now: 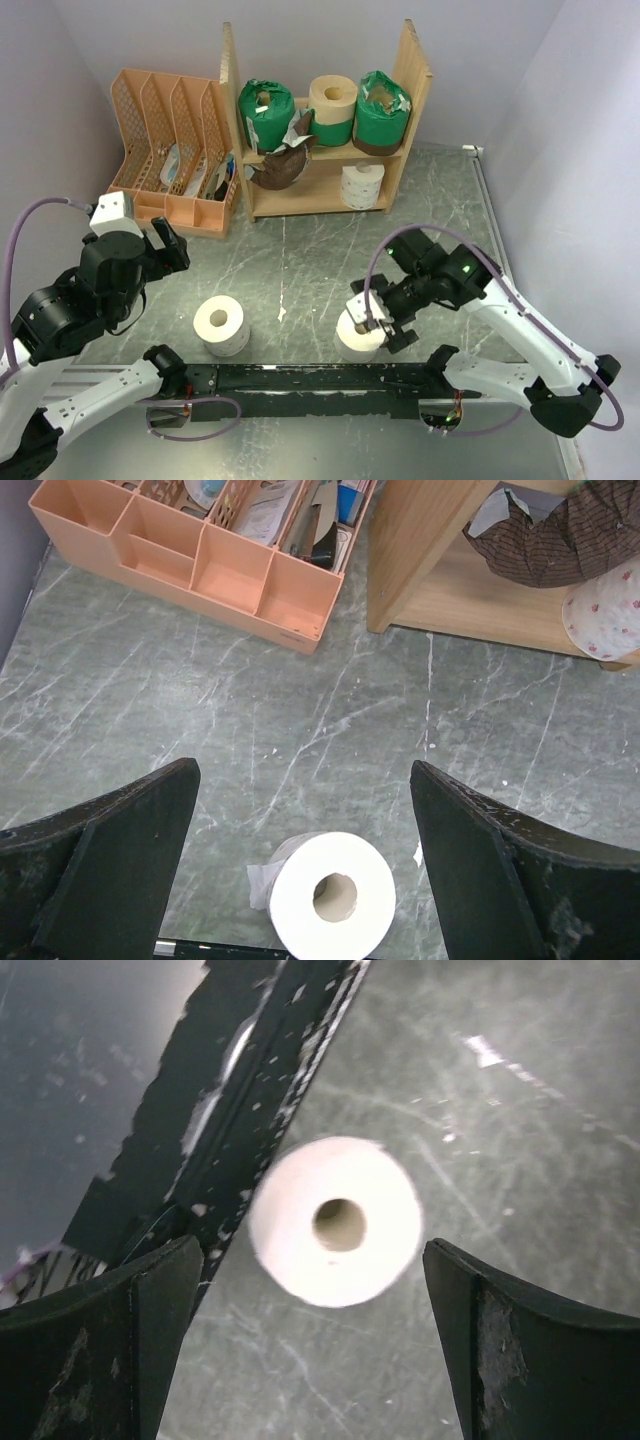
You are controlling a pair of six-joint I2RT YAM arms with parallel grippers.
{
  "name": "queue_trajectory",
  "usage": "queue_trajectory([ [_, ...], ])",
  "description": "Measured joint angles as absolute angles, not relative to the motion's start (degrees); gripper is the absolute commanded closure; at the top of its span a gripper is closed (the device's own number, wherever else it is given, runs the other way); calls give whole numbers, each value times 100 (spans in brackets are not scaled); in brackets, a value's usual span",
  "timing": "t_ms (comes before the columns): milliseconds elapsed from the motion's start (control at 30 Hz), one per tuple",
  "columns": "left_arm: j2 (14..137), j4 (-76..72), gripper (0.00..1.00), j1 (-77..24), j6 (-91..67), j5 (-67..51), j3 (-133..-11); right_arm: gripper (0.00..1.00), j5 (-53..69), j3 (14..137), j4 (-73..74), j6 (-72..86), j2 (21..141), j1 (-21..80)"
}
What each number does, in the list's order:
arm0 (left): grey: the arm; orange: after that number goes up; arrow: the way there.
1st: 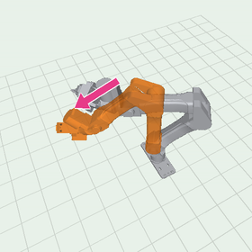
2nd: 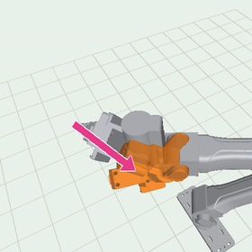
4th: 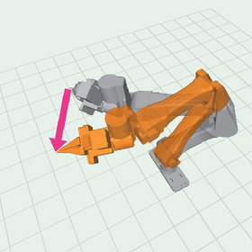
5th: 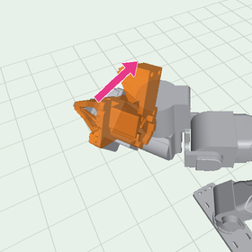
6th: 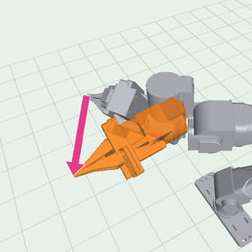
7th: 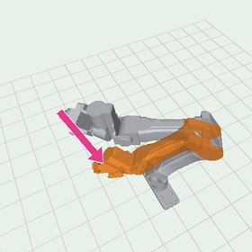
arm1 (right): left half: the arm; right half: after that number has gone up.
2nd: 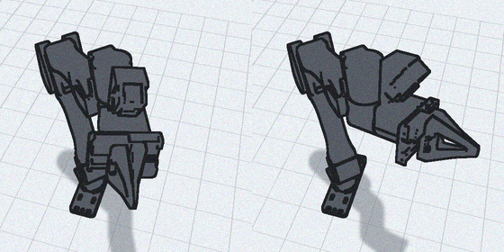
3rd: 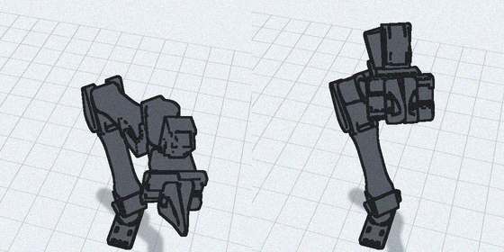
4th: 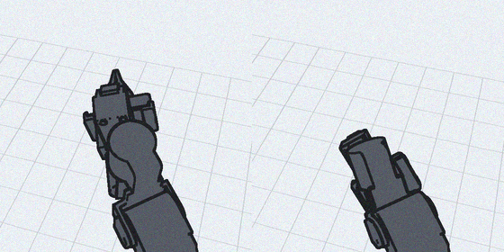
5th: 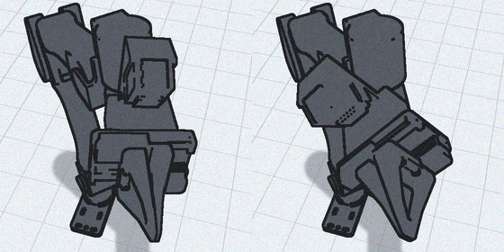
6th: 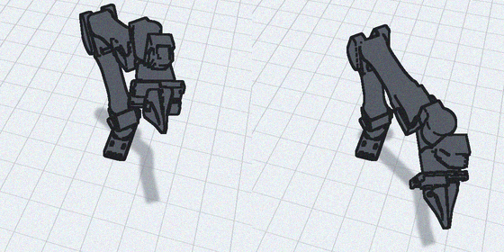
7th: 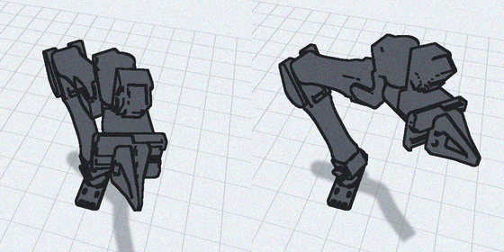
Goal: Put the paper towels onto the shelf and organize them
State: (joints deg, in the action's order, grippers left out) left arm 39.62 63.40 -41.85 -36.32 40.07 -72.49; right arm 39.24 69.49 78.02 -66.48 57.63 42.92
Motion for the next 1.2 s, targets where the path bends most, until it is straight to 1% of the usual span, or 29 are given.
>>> queue_trajectory([
  [67, 3972, 6355, 2, -4185, -3677, 4014, -7249, 9, 3699, 6619, 7841, -6665, 5719, 4591],
  [167, 3986, 6357, 2, -4185, -3736, 4029, -7247, 8, 3297, 6230, 7837, -6768, 5697, 4963],
  [267, 3988, 6353, 2, -4185, -3776, 4038, -7218, 10, 2965, 5931, 7852, -6967, 5610, 5177],
  [400, 4032, 6346, 2, -4185, -3780, 4056, -7159, 14, 2611, 5765, 7870, -7282, 5618, 5214],
  [467, 4086, 6344, 2, -4185, -3778, 4060, -7153, 21, 2526, 5669, 7832, -7400, 5614, 5214],
  [500, 4123, 6337, 2, -4185, -3776, 4069, -7150, 22, 2491, 5601, 7800, -7443, 5612, 5214],
  [700, 4211, 6233, 2, -4185, -3747, 4073, -7076, 23, 2364, 5229, 7365, -7459, 5631, 5216],
  [900, 4154, 6156, 2, -4185, -3752, 4066, -6901, 26, 2349, 5227, 7039, -7456, 5752, 5218],
  [1000, 4051, 6156, 2, -4185, -3771, 4053, -6792, 29, 2351, 5227, 6980, -7456, 5837, 5218],
  [1200, 3903, 6176, 2, -4185, -3798, 4042, -6764, 30, 2355, 5214, 6984, -7459, 5942, 5221],
])
